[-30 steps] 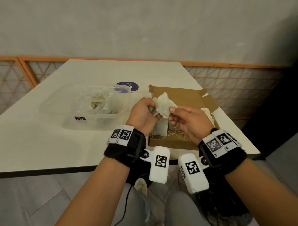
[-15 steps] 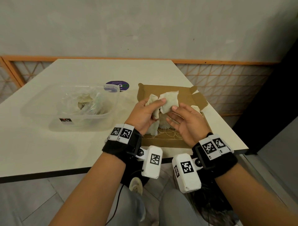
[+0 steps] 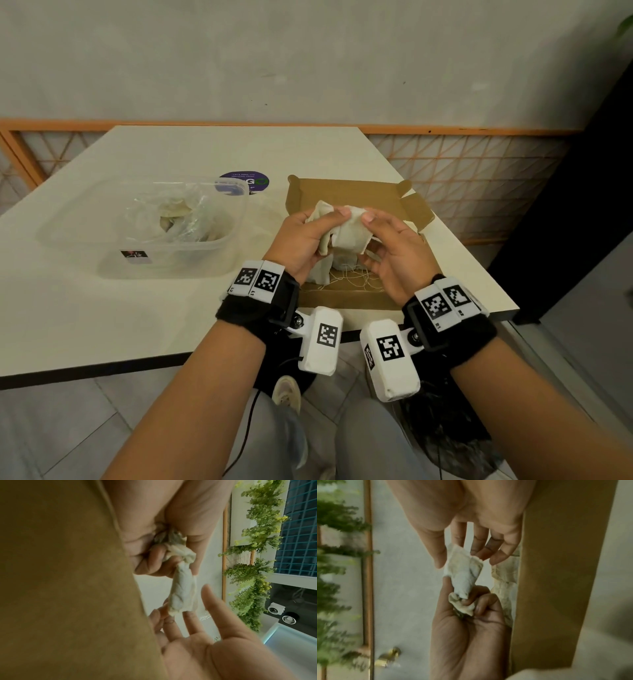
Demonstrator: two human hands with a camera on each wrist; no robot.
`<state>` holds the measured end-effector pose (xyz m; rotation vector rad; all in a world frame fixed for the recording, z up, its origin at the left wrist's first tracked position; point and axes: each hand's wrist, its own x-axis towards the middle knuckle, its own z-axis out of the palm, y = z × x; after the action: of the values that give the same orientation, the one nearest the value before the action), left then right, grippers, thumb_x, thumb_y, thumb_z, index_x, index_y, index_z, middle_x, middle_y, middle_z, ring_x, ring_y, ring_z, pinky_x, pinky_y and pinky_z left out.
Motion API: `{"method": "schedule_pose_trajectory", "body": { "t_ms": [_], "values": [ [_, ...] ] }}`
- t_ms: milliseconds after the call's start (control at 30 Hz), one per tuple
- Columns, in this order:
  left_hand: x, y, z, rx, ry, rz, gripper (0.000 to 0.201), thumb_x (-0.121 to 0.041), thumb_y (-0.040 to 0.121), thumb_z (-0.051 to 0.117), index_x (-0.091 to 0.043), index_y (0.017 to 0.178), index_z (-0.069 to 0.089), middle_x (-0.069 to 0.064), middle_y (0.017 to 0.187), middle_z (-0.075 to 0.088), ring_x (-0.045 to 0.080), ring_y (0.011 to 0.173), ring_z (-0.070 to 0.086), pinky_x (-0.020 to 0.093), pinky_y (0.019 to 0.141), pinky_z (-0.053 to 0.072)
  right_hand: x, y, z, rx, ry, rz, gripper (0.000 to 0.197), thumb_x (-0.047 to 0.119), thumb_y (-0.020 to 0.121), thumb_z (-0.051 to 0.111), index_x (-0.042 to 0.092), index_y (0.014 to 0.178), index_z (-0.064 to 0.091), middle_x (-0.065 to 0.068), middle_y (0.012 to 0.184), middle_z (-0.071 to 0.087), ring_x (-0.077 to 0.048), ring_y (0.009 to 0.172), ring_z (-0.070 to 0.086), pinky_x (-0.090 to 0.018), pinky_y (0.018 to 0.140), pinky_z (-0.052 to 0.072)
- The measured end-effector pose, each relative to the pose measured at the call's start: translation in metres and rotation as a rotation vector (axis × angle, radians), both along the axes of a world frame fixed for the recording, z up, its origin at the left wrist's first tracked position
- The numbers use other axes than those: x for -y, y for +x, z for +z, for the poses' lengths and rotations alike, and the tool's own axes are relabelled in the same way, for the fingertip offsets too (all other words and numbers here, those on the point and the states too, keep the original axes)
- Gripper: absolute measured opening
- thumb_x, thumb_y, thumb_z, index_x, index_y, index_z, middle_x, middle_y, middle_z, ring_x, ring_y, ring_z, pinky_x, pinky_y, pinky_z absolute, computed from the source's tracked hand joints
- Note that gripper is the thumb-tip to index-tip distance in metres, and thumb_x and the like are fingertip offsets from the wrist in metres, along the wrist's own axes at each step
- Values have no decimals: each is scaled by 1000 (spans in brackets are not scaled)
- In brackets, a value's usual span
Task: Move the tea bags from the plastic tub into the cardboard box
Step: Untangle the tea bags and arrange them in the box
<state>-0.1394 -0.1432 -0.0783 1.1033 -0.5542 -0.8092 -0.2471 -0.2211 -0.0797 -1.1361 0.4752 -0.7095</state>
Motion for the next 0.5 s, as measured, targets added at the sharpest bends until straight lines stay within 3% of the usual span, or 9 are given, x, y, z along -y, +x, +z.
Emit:
{"method": "schedule_pose_trajectory", "body": {
  "t_ms": [67, 133, 267, 367, 433, 500],
  "values": [
    [0, 0, -1, 31, 27, -4, 7, -13, 86, 66, -15, 79, 66, -1, 60, 54, 7, 49, 46, 14, 40, 36, 5, -2, 4, -123, -231, -38, 9, 13, 85, 64, 19, 90, 66, 1, 84, 65, -8, 70, 61, -19, 58, 48],
    [0, 2, -3, 24, 30, -1, 8, -13, 87, 65, -16, 80, 67, -3, 56, 52, 5, 44, 41, 14, 40, 31, 16, -5, 13, -288, -495, -56, 9, 11, 83, 66, 19, 87, 66, -2, 84, 64, -10, 72, 59, -19, 64, 48],
    [3, 4, -3, -24, -10, 15, 7, -18, 91, 61, -14, 90, 66, -5, 62, 56, 6, 49, 36, 15, 44, 24, 42, -12, 42, -622, -827, -29, 10, 13, 81, 69, 21, 78, 63, -4, 83, 66, -19, 81, 61, -34, 81, 51],
    [3, 7, -3, -89, -60, 27, 9, -16, 93, 57, -12, 91, 64, -3, 66, 55, 5, 49, 38, 13, 42, 28, 52, -16, 59, -847, -998, 44, 7, 15, 79, 71, 15, 83, 65, 0, 79, 62, -19, 84, 60, -32, 83, 48],
    [3, 9, -4, -102, -73, 28, 10, -16, 94, 56, -13, 90, 64, -3, 67, 54, 3, 48, 40, 13, 41, 29, 53, -16, 63, -945, -1054, 144, 11, 16, 79, 72, 12, 88, 67, 0, 80, 62, -16, 82, 58, -26, 77, 46],
    [3, 9, -6, -102, -76, 31, 10, -17, 94, 56, -13, 90, 64, -3, 67, 54, 3, 48, 41, 13, 42, 28, 53, -15, 62, -1025, -1025, 271, 9, 18, 78, 73, 19, 85, 68, 5, 82, 63, -10, 80, 56, -20, 73, 42]
  ]
}}
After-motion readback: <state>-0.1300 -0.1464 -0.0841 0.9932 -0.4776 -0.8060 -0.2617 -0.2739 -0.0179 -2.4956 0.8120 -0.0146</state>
